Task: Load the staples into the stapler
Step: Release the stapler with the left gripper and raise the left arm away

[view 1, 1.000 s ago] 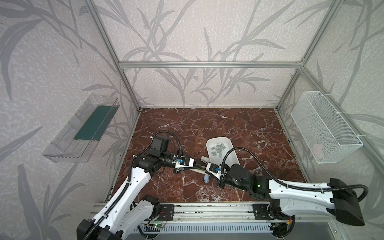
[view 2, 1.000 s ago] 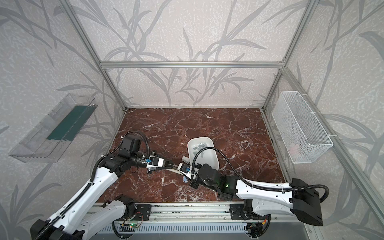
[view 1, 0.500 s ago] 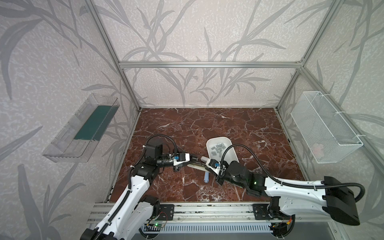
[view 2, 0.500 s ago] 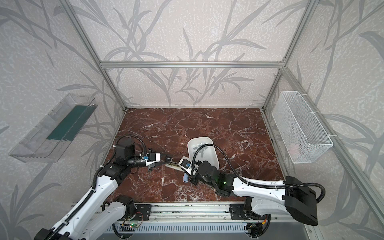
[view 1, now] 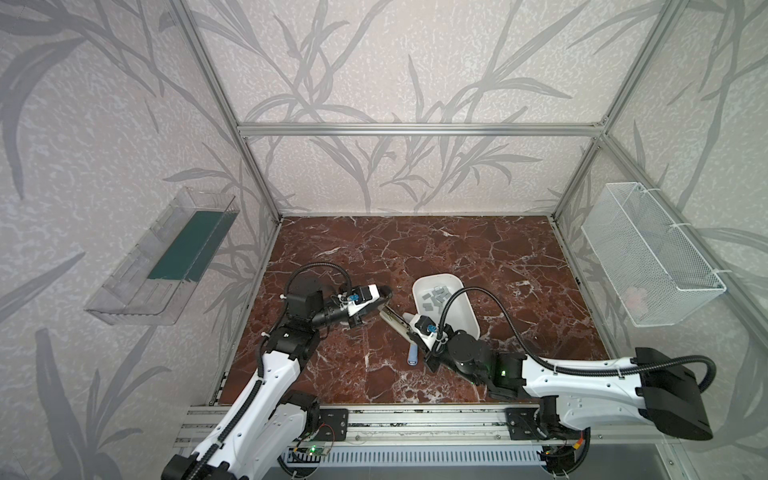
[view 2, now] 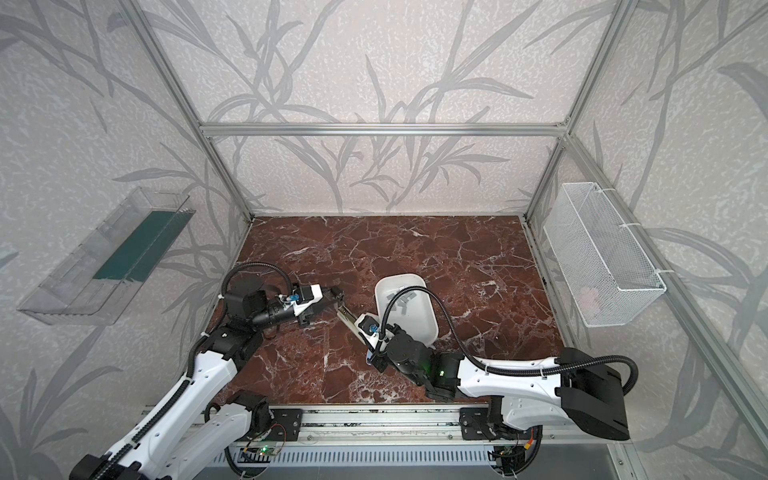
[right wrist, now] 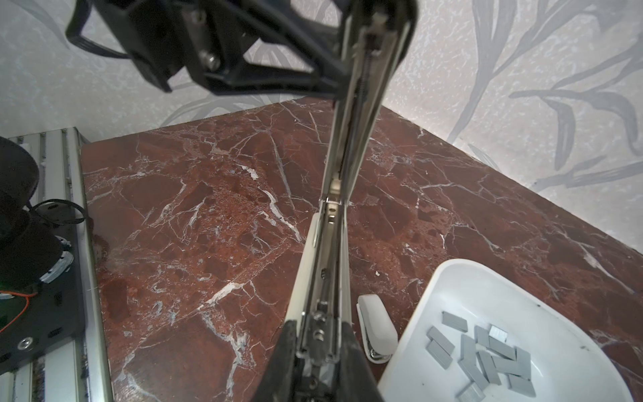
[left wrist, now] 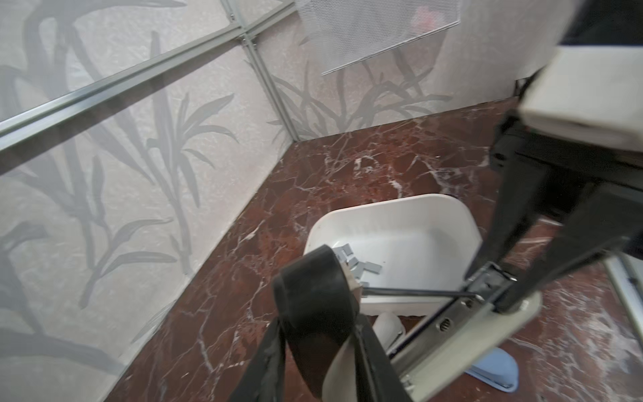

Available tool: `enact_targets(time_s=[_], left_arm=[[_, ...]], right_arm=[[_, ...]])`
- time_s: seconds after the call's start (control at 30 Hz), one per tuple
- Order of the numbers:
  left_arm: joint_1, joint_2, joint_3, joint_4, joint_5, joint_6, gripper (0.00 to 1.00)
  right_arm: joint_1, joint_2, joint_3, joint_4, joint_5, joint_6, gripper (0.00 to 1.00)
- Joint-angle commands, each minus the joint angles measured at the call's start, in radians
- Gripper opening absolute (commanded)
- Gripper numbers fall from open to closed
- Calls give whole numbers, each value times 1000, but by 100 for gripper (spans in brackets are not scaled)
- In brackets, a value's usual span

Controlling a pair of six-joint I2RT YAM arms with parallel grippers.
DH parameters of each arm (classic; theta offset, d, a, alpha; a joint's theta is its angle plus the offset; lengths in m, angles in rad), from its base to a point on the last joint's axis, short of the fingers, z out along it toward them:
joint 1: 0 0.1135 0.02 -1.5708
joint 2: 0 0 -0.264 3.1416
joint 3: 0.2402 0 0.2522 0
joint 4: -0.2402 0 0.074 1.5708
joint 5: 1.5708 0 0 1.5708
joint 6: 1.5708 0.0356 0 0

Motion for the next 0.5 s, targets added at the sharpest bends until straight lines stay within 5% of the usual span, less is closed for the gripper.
enact_targets(time_s=[0.0,0.47], left_arm=[[38,29,46,181,-362,-25,31],[74,208,158,15,-586,-14,32]], right_arm=[[96,14,59,85,-97,-34,0],[148,32,79,159,65,82,0]])
